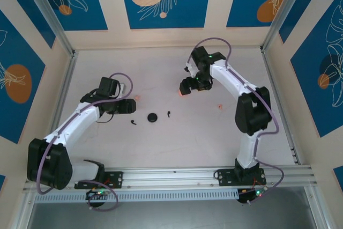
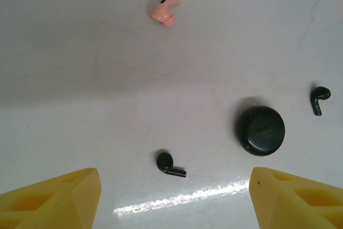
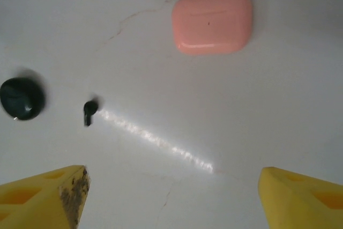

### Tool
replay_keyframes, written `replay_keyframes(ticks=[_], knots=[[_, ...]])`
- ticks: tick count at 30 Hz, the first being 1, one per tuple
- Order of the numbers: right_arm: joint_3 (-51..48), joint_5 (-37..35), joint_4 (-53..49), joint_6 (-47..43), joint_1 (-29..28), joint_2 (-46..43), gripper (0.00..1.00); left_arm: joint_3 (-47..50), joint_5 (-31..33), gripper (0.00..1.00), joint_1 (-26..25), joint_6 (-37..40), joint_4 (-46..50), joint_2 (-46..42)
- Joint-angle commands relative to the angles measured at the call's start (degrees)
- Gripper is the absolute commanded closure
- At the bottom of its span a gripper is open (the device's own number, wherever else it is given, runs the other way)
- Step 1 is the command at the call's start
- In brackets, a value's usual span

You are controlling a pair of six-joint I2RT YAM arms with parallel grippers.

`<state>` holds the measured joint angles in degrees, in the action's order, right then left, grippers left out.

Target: Insert wireless bluetooth earbuds into charging case

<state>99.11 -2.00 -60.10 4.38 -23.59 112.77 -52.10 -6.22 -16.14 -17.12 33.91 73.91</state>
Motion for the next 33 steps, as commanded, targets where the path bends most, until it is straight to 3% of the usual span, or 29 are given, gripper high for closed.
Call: replay_keyframes(ticks=[1, 15, 33], knots=[[5.19, -2.16, -5.16, -3.5, -1.43, 5.44, 0.18, -0.11, -1.19, 0.27, -0.4, -1.1, 0.59, 0.88], [17.96, -6.09, -7.05, -7.59, -1.81, 20.4, 0.12, -0.46, 0.06, 0.27, -0.46, -1.77, -0.38, 2.31], [23.83, -7.49, -6.44, -9.22, -1.98, 26.39, 0.16, -1.65, 0.59, 0.27, -0.48, -1.95, -1.04, 4.14]])
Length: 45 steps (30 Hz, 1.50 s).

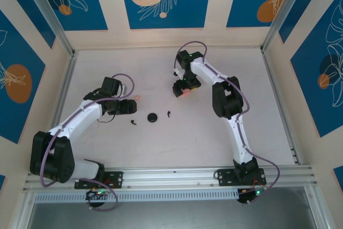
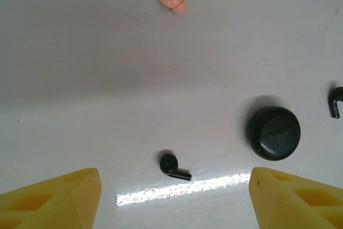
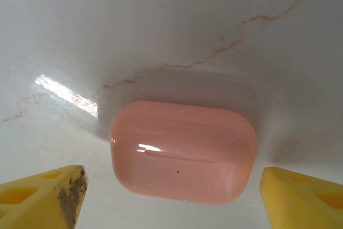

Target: Insert wireless bluetooth earbuds into charging case

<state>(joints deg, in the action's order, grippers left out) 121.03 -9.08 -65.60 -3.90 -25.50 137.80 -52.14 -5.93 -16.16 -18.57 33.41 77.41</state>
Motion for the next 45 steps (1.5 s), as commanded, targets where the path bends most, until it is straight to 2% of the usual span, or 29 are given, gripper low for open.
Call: replay_keyframes(ticks=[1, 9, 14, 20, 26, 30, 34, 42, 45], knots=[[2.0, -0.5, -0.95, -0.94, -0.06, 1.55, 0.16, -1.65, 0.24, 0.27, -0.45, -0.44, -0.62, 0.77], [2.1, -0.81, 0.6, -0.95, -0.17, 2.46, 0.18, -1.91, -0.06, 0.27, -0.53, -0.33, -0.8, 1.69], [2.26, -0.89, 1.44, -1.18, -0.26, 2.87, 0.23, -2.0, -0.04, 0.27, -0.47, -0.29, -0.8, 1.87], [2.78, -0.24, 1.71, -1.4, -0.43, 2.78, 0.35, -2.21, 0.05, 0.28, -0.46, -0.24, -0.88, 1.8], [1.54, 1.12, 2.15, -0.89, -0.52, 0.12, 0.38, -0.78, -2.03, 0.3, -0.89, 0.93, -4.36, -0.05], [-4.23, 4.42, 6.61, 1.23, -0.43, -6.42, 0.39, 3.49, -5.69, 0.33, -3.61, 4.57, -14.55, -5.48], [-12.1, 8.97, 12.71, 5.79, -0.17, -15.71, 0.4, 9.65, -6.24, 0.38, -7.08, 7.93, -28.6, -11.9], [-34.12, 22.89, 36.07, 24.7, 0.67, -37.75, 0.42, 23.38, -9.26, 0.48, -12.07, 14.45, -61.16, -16.67], [-42.94, 27.2, 46.8, 33.38, 0.71, -44.4, 0.42, 26.2, -9.72, 0.48, -14.55, 18.41, -68.94, -15.92]])
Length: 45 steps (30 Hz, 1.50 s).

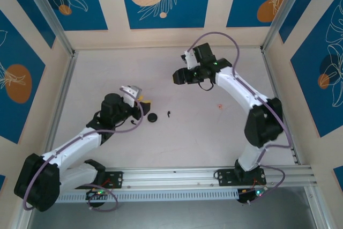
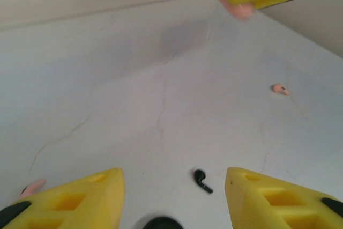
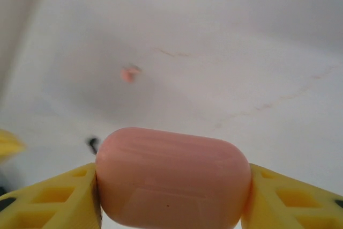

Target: Insert wireless bluetooth earbuds into charging case

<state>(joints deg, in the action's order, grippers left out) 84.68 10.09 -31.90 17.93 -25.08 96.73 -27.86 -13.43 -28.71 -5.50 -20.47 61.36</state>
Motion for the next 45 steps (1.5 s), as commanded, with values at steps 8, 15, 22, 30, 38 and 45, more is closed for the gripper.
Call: replay_keyframes(ticks=[8, 15, 22, 30, 38, 45], knots=[[-25.52, 11.08, 36.32, 28.7, -0.95, -16.04, 0.43, 3.85, -1.61, 0.49, -8.12, 10.83, -31.04, 6.73], [-33.64, 8.06, 45.74, 34.97, -5.24, -21.94, 0.43, 4.57, -0.17, 0.52, -13.17, 10.39, -45.3, 13.86], [-36.24, 4.51, 46.84, 35.0, -9.0, -24.28, 0.43, 3.87, 6.87, 0.49, -16.41, 7.36, -52.64, 17.27], [-39.09, 0.41, 48.07, 35.14, -11.29, -26.52, 0.43, 2.72, 12.12, 0.51, -18.18, 3.4, -54.9, 18.02], [-39.79, 0.11, 48.07, 35.93, -12.31, -27.99, 0.43, 2.2, 14.66, 0.53, -18.72, 0.95, -55.03, 18.35], [-39.58, 0.41, 48.25, 36.03, -13.76, -28.03, 0.42, 1.53, 13.52, 0.53, -19.22, 0.07, -55.12, 19.13]])
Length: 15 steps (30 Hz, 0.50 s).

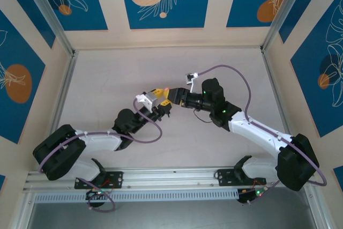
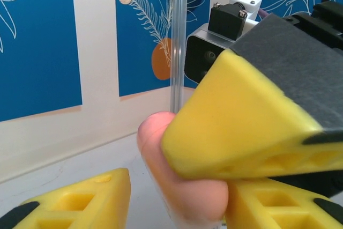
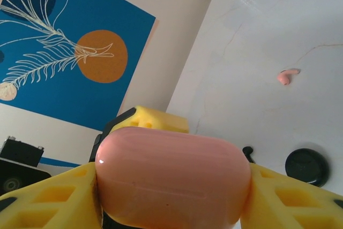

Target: Insert wireless bluetooth earbuds into charging case

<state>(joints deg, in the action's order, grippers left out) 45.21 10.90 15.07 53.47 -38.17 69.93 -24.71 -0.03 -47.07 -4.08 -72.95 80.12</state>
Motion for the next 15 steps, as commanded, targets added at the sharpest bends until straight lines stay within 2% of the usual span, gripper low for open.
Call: replay_keyframes(ticks=[1, 4, 9, 11, 15], knots=[[-0.09, -0.35, 1.28, 0.45, -0.76, -1.2, 0.42, -1.74, 0.03, 0.53, -0.97, -1.42, -2.68, 0.47], [0.03, -0.18, 1.28, 0.47, -1.03, -1.2, 0.42, -1.92, -0.4, 0.6, -1.17, -1.66, -3.16, 0.48], [0.06, -0.18, 0.06, -0.24, -1.29, -1.18, 0.42, -1.8, -1.66, 0.82, -1.27, -1.81, -3.72, 0.06], [0.35, -0.72, -1.24, -2.11, -1.19, -1.58, 0.38, -1.34, -2.99, 0.86, -1.27, -1.47, -4.02, -0.22], [1.87, -0.32, -7.4, -9.53, 0.76, -3.02, 0.22, 0.72, -5.93, 0.85, -1.12, -1.12, -5.75, -0.92]])
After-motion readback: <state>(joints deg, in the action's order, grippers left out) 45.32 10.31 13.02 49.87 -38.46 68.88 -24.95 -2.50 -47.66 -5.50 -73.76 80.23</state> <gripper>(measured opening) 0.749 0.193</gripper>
